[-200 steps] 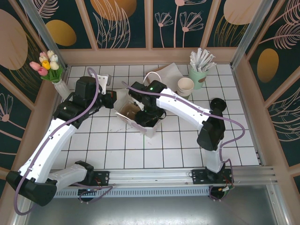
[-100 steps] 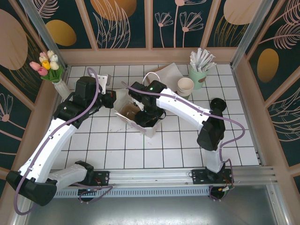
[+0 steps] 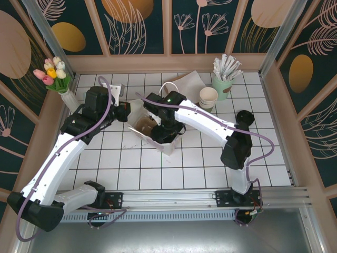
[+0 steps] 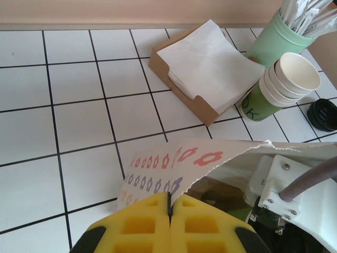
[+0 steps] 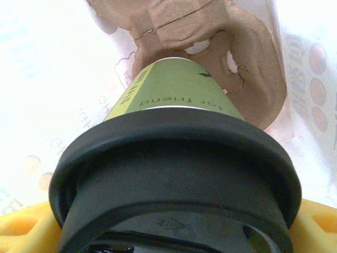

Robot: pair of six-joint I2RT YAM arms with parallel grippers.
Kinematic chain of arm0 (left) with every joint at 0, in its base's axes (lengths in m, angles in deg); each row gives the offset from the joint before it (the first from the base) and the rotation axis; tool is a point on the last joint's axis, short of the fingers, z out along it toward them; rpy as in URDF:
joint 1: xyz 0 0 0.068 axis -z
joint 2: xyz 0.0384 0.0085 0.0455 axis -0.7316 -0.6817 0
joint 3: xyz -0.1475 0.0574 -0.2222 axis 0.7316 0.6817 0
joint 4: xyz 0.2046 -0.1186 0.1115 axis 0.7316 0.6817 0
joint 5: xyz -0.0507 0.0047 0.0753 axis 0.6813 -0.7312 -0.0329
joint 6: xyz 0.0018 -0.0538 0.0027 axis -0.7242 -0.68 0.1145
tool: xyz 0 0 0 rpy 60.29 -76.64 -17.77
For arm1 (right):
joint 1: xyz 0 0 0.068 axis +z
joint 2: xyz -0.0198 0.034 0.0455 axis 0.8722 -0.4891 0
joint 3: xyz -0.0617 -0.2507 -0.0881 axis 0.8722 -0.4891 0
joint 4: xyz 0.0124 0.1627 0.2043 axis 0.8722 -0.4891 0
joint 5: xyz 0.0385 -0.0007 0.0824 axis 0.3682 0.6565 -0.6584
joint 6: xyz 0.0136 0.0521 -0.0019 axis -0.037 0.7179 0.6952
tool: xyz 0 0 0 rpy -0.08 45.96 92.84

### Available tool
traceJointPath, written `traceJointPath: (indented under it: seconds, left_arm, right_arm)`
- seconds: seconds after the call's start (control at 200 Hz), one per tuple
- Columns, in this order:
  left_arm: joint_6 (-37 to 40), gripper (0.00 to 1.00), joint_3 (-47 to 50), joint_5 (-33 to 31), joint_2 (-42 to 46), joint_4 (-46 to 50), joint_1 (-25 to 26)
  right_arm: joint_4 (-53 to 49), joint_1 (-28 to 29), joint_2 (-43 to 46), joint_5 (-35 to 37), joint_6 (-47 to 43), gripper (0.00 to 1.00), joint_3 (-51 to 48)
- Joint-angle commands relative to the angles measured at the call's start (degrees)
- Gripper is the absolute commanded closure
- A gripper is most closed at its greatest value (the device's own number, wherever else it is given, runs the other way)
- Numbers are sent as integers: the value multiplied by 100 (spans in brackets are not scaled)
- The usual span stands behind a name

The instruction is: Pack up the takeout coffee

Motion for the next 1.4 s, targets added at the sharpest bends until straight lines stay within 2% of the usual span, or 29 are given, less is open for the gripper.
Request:
traceJointPath:
  seconds: [0.0, 0.676, 0.831, 1.396]
  left_arm:
    - [-54, 100, 43, -121, 73, -136, 3]
    - [-20, 100, 17, -282, 91, -89, 3]
    - [-16, 100, 17, -264, 91, -79, 1]
    - [-12, 100, -4, -258, 100, -61, 2]
  right_arm:
    - [-184, 28, -113, 145, -47, 44, 183]
    - [-185, -40, -47, 364, 53, 44, 81]
    - [-185, -64, -39, 678, 110, 44, 100]
    - [-185, -68, 53, 664, 83, 44, -55]
